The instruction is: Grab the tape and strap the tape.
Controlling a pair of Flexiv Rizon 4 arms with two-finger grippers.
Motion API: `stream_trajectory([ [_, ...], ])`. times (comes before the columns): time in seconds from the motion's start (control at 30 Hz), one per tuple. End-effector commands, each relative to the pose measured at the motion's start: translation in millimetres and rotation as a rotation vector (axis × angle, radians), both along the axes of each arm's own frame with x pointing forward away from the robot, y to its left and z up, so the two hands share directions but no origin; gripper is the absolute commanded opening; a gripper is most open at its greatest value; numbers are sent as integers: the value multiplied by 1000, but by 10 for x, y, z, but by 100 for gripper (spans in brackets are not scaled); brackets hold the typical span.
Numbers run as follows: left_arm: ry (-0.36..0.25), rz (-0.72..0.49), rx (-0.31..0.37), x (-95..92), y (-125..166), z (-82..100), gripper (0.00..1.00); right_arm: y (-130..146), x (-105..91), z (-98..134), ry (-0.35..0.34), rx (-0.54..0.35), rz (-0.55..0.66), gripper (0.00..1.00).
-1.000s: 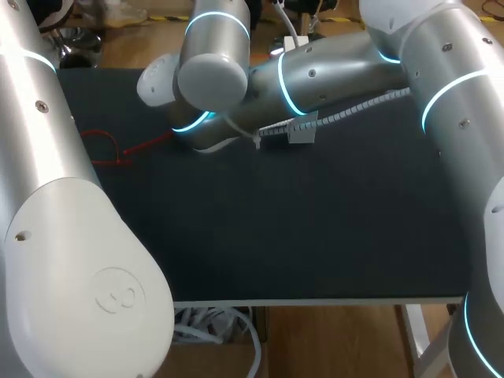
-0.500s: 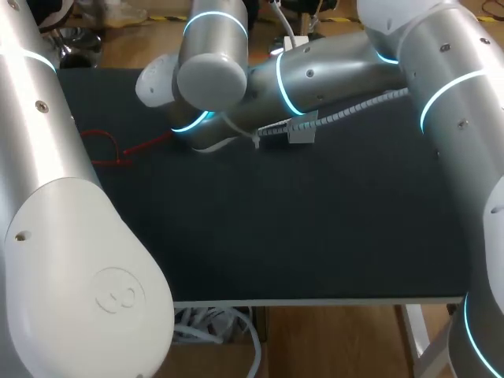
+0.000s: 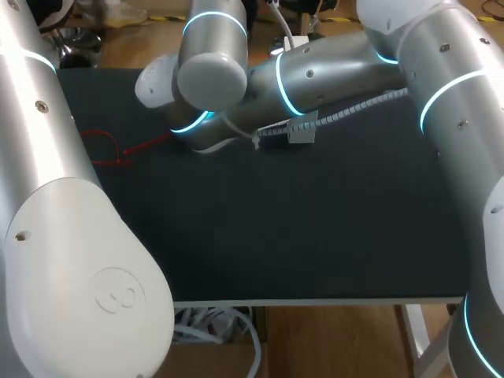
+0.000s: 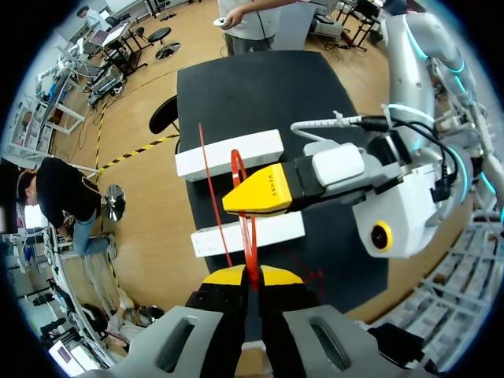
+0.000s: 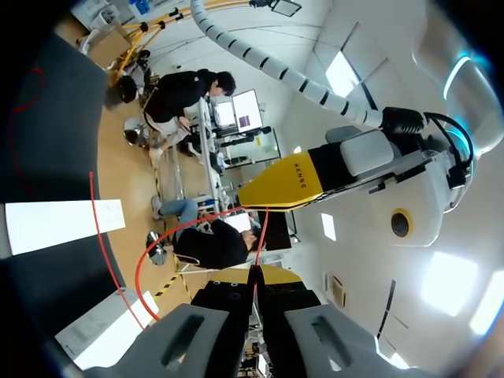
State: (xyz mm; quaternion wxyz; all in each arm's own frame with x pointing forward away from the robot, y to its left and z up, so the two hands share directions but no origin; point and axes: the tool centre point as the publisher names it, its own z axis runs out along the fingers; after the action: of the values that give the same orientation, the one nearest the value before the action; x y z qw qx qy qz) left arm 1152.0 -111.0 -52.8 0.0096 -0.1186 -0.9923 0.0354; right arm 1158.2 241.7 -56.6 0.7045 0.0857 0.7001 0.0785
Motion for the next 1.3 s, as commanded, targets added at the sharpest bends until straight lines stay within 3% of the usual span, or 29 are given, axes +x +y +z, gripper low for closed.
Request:
stream_trajectory([
  [0.03, 4, 0, 5, 11, -13, 13, 0, 7, -2, -3, 19, 11, 2, 0],
  [1.3, 4, 0, 5, 11, -13, 13, 0, 243, -5, 64, 9, 32, 31, 0],
])
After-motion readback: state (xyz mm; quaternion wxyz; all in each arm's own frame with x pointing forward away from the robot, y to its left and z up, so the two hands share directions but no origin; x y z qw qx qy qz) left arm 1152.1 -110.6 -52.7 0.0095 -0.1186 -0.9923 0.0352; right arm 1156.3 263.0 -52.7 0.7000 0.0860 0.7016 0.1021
